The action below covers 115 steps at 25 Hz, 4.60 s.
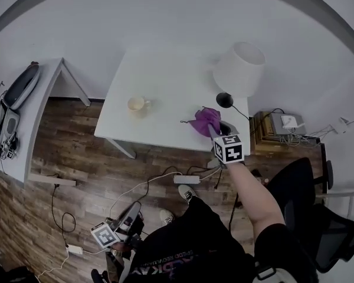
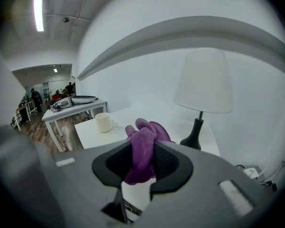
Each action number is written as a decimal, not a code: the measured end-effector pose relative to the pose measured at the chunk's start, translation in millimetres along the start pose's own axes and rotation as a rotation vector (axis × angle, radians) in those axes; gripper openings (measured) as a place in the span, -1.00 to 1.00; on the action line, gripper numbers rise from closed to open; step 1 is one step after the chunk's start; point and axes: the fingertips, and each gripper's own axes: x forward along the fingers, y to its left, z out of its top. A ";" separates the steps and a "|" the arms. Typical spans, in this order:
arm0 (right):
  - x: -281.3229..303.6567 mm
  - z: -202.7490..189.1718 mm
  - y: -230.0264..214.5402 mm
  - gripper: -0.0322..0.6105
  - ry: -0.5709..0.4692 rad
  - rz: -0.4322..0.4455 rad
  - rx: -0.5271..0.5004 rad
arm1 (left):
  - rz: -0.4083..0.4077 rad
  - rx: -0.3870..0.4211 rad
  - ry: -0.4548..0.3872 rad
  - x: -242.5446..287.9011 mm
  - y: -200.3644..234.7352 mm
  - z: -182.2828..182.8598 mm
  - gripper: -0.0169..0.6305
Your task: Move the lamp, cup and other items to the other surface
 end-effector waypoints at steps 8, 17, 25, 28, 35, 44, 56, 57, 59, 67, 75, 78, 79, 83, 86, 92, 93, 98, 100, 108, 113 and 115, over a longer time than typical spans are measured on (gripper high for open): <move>-82.2 -32.3 -17.3 -0.58 -0.040 -0.127 0.096 | -0.088 -0.063 0.162 6.3 -4.0 -28.3 -0.97; -184.2 -71.6 -75.0 -0.58 -0.058 -0.315 0.173 | -0.158 -0.002 0.362 41.2 -14.5 -64.5 -0.97; -274.6 -113.3 -144.7 -0.58 -0.045 -0.482 0.237 | -0.227 -0.016 0.478 83.5 -38.2 -111.4 -0.97; -306.6 -130.5 -176.2 -0.58 -0.049 -0.540 0.268 | -0.241 -0.039 0.507 100.4 -46.4 -131.2 -0.97; -378.9 -183.4 -246.0 -0.58 -0.032 -0.626 0.340 | -0.222 -0.021 0.573 144.1 -67.3 -193.1 -0.97; -457.8 -260.0 -329.0 -0.58 -0.010 -0.700 0.437 | -0.220 -0.019 0.639 187.9 -100.3 -279.3 -0.97; -515.3 -367.6 -414.9 -0.58 0.074 -0.716 0.518 | -0.165 -0.007 0.646 220.9 -128.2 -375.3 -0.97; -516.2 -376.5 -419.9 -0.58 0.083 -0.714 0.526 | -0.154 -0.009 0.644 220.8 -128.5 -380.7 -0.97; -515.6 -393.7 -428.7 -0.58 0.103 -0.714 0.543 | -0.134 -0.009 0.643 220.3 -128.0 -389.0 -0.97; -498.9 -461.7 -455.0 -0.58 0.200 -0.734 0.656 | -0.044 0.019 0.665 215.8 -114.2 -387.1 -0.97; -476.7 -526.5 -470.5 -0.58 0.327 -0.751 0.785 | 0.043 0.017 0.688 217.4 -107.1 -388.7 -0.97; -466.9 -551.2 -469.7 -0.57 0.350 -0.743 0.852 | 0.081 0.021 0.692 216.1 -104.4 -389.2 -0.97; -464.2 -558.3 -469.4 -0.57 0.350 -0.744 0.879 | 0.090 0.024 0.696 215.2 -103.1 -389.4 -0.97; -455.6 -576.5 -468.7 -0.55 0.343 -0.744 0.952 | 0.119 0.012 0.699 212.5 -98.7 -392.8 -0.97; -448.1 -584.7 -467.1 -0.49 0.355 -0.714 0.960 | 0.130 -0.002 0.697 214.2 -96.9 -396.8 -0.97; -445.0 -597.7 -458.4 -0.37 0.377 -0.673 0.968 | 0.122 -0.010 0.707 215.2 -95.7 -406.9 -0.97; -445.2 -597.6 -458.0 -0.36 0.377 -0.669 0.965 | 0.121 -0.006 0.712 216.6 -95.5 -408.3 -0.97; -451.0 -590.9 -463.1 -0.33 0.364 -0.665 0.953 | 0.087 -0.003 0.725 225.0 -98.0 -414.5 -0.97; -457.8 -587.5 -465.0 -0.35 0.352 -0.671 0.952 | 0.070 -0.014 0.713 226.9 -100.2 -416.1 -0.97; -484.3 -526.3 -472.4 -0.90 0.258 -0.690 0.811 | 0.009 0.004 0.666 223.0 -110.2 -404.0 -0.97; -490.8 -489.3 -465.5 -0.89 0.193 -0.648 0.744 | -0.015 -0.012 0.630 198.6 -111.6 -408.5 -0.97; -495.3 -464.6 -457.1 -0.89 0.152 -0.640 0.711 | -0.029 -0.019 0.624 189.2 -110.0 -404.7 -0.97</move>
